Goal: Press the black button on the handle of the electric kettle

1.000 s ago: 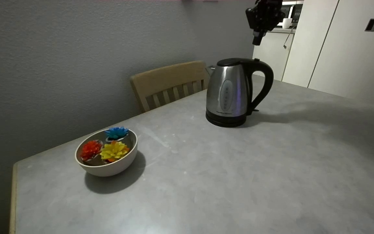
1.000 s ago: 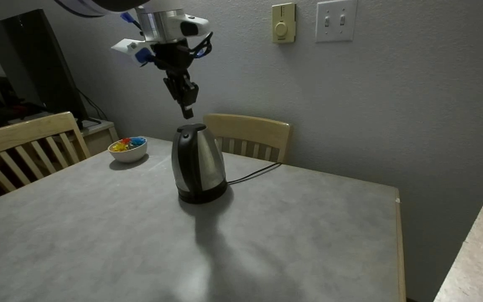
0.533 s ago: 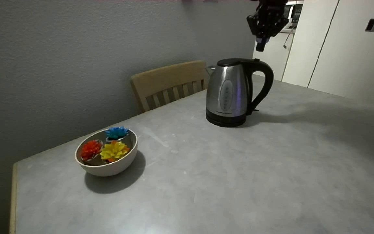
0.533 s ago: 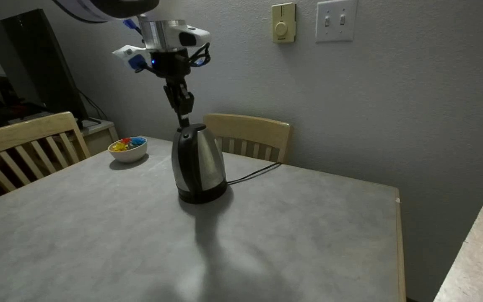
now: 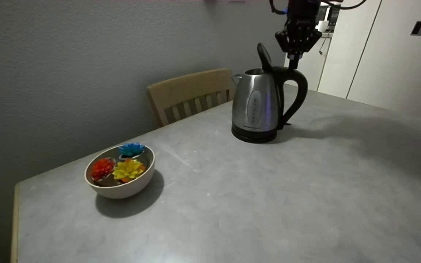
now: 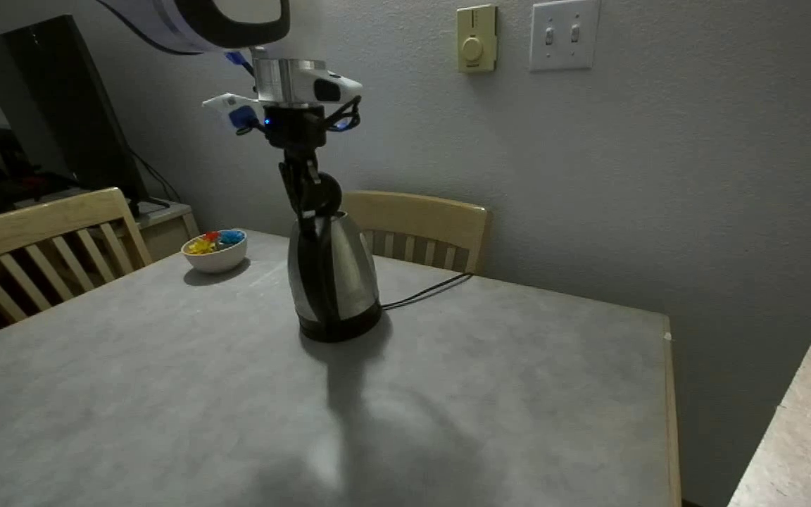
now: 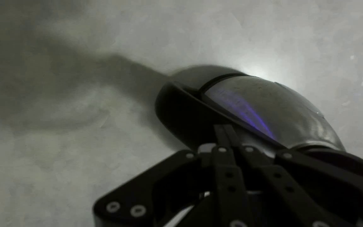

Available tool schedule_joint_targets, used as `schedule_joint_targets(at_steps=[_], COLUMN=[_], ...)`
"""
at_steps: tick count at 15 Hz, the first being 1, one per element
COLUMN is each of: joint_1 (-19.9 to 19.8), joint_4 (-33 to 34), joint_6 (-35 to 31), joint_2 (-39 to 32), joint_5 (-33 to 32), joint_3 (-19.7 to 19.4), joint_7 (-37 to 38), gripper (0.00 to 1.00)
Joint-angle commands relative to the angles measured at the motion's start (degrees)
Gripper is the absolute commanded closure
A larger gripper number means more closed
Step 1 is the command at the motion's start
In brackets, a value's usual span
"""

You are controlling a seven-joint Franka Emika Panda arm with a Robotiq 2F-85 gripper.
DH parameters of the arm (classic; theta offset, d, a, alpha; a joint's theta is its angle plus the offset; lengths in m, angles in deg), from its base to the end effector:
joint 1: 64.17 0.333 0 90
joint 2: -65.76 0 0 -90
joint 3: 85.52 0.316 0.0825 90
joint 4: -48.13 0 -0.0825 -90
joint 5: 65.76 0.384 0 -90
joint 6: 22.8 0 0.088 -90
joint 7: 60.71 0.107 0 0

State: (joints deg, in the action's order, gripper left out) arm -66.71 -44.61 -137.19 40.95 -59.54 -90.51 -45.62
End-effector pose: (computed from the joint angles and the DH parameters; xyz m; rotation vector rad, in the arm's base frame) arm 0.6641 -0.0743 0.3701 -3.0103 0.6657 0.0878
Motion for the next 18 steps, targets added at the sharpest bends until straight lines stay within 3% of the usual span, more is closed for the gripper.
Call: schedule_joint_targets(at_steps=[1,18], joint_1=[-0.13,1.57], joint_4=[3.88,5.69], joint_6=[2.27,2.40], joint_2=[-4.35,0.11], joint_5=[-0.21,-6.25], joint_3=[0.38,-0.24], joint_7=[0.07,0.60], gripper=[1.00,1.00])
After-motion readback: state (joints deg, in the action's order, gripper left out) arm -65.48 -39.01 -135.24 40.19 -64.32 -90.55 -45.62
